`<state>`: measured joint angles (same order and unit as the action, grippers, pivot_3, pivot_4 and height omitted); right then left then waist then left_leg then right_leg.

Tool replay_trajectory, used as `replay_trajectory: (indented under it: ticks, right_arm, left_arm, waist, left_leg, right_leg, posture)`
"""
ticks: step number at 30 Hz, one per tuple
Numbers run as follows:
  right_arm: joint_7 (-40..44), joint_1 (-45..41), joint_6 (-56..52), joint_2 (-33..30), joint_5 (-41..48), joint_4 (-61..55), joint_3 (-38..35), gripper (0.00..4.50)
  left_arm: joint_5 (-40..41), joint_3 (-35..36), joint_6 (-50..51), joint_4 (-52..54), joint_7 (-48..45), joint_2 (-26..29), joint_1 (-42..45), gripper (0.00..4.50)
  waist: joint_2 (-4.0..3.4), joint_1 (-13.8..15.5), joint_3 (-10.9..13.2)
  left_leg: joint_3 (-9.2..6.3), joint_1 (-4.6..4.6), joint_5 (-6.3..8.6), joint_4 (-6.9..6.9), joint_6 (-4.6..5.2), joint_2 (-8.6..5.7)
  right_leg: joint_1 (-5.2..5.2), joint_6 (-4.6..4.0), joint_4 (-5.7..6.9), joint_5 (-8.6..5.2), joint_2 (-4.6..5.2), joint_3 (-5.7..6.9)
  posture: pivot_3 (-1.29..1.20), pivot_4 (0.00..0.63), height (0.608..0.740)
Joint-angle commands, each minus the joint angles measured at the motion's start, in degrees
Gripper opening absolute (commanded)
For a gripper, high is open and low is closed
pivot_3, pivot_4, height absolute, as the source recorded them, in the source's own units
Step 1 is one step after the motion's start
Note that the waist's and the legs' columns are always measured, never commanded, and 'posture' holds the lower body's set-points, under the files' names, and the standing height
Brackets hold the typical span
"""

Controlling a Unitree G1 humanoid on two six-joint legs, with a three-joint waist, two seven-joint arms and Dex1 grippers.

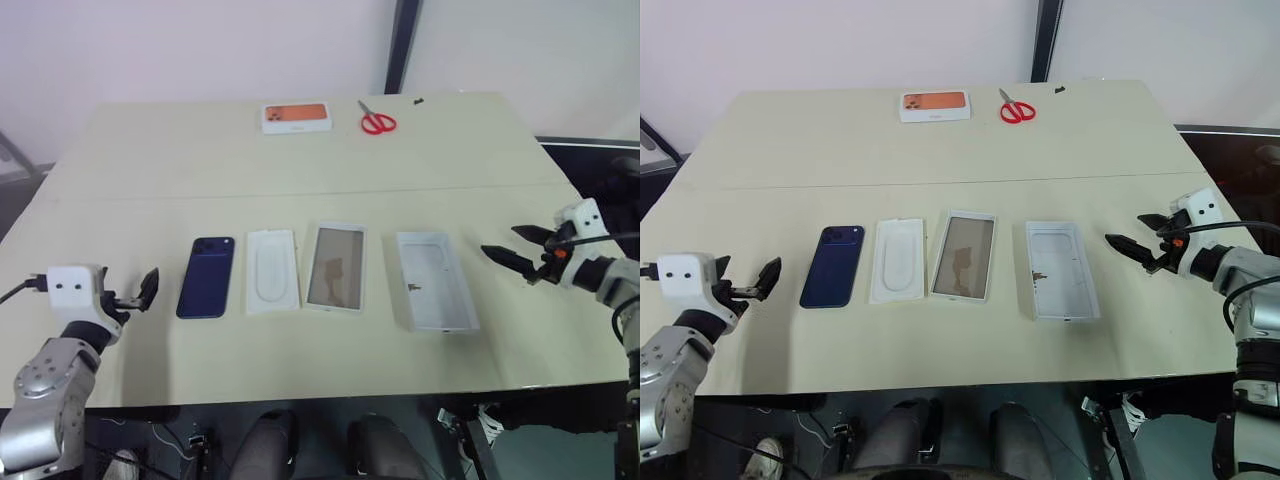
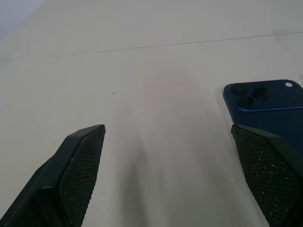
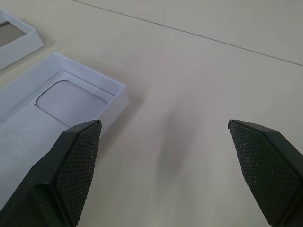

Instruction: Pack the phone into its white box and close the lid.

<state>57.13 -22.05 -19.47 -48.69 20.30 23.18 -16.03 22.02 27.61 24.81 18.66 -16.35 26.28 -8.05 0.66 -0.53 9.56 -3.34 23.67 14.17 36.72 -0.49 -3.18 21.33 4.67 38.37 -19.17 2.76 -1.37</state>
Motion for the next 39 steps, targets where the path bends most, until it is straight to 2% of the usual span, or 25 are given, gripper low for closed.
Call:
replay_trajectory:
  ticks: [1, 11, 14, 20, 24, 28, 32, 39]
  right_arm:
    - [0.19, -3.17, 0.98, 0.03, 0.14, 0.0, 0.18, 4.48]
    - [0.64, -5.71, 1.3, 3.03, 0.01, -3.13, 3.87, 4.48]
    - [-0.42, -4.27, -0.7, 4.67, 0.84, -9.46, 5.24, 4.48]
    - [-3.57, 0.61, -8.56, 8.44, 4.77, -29.56, 8.19, 4.48]
    - [-5.04, 2.21, -12.71, 9.25, 6.27, -41.57, 12.12, 4.48]
    - [-6.79, 2.21, -15.36, 10.6, 7.4, -47.71, 15.23, 4.48]
    - [-7.45, 1.68, -15.7, 11.63, 7.5, -48.12, 16.62, 4.48]
    - [-6.46, 2.01, -13.83, 11.62, 7.3, -47.14, 17.72, 4.48]
  left_arm:
    - [-0.46, 0.27, -0.77, 2.18, 0.6, -0.15, -0.01, 4.5]
    - [0.49, -0.46, 0.75, 6.86, 1.47, -1.47, -0.48, 4.5]
    - [1.71, -1.22, 1.87, 8.17, 0.61, -1.5, -0.21, 4.5]
    - [4.72, -10.98, 9.44, 12.53, -0.42, -2.37, 3.91, 4.5]
    - [7.55, -15.94, 19.38, 13.94, 1.43, -2.47, 9.74, 4.5]
    - [10.97, -16.17, 35.05, 13.33, 6.65, -3.41, 16.52, 4.5]
    - [14.17, -12.95, 46.23, 12.05, 11.36, -8.09, 22.39, 4.5]
    - [14.82, -10.47, 57.72, 9.04, 14.74, -14.76, 29.22, 4.5]
  waist:
    - [0.0, -0.05, 0.0]
    - [-0.01, 0.0, 0.0]
    - [-0.01, -0.01, 0.01]
    - [-0.02, 0.37, 0.01]
    - [-0.02, 0.85, 0.01]
    - [0.0, 1.14, 0.01]
    - [0.03, 1.15, 0.02]
    - [0.05, 1.21, 0.03]
  left_leg:
    - [0.0, 0.0, 0.0, 0.0, 0.0, 0.0]
    - [0.0, 0.0, 0.0, 0.01, 0.0, 0.0]
    - [0.0, 0.0, 0.0, 0.01, 0.0, 0.0]
    - [-0.02, 0.01, 0.0, 0.03, 0.0, 0.0]
    - [-0.03, 0.05, 0.0, 0.07, 0.0, 0.0]
    - [-0.06, 0.05, 0.0, 0.15, 0.0, 0.0]
    - [-0.07, 0.05, 0.0, 0.19, 0.0, -0.01]
    - [-0.09, 0.05, -0.01, 0.29, -0.02, -0.02]
  right_leg:
    - [0.0, 0.0, 0.0, 0.0, 0.0, 0.0]
    - [-0.01, 0.0, -0.01, 0.0, 0.0, 0.01]
    - [0.0, 0.0, 0.0, 0.0, 0.0, 0.0]
    - [-0.02, 0.01, 0.0, 0.01, -0.01, 0.02]
    - [0.04, 0.02, 0.05, 0.01, -0.02, 0.02]
    - [0.03, 0.02, 0.12, 0.01, -0.06, 0.04]
    - [0.02, 0.04, 0.12, 0.02, -0.09, 0.05]
    - [-0.01, 0.07, 0.14, 0.03, -0.12, 0.09]
  posture:
    - [0.0, 0.15, 0.74]
    - [0.0, 0.15, 0.74]
    - [0.0, 0.15, 0.74]
    - [0.0, 0.15, 0.74]
    - [0.0, 0.15, 0.74]
    - [0.0, 0.15, 0.74]
    - [0.0, 0.15, 0.74]
    - [0.0, 0.15, 0.74]
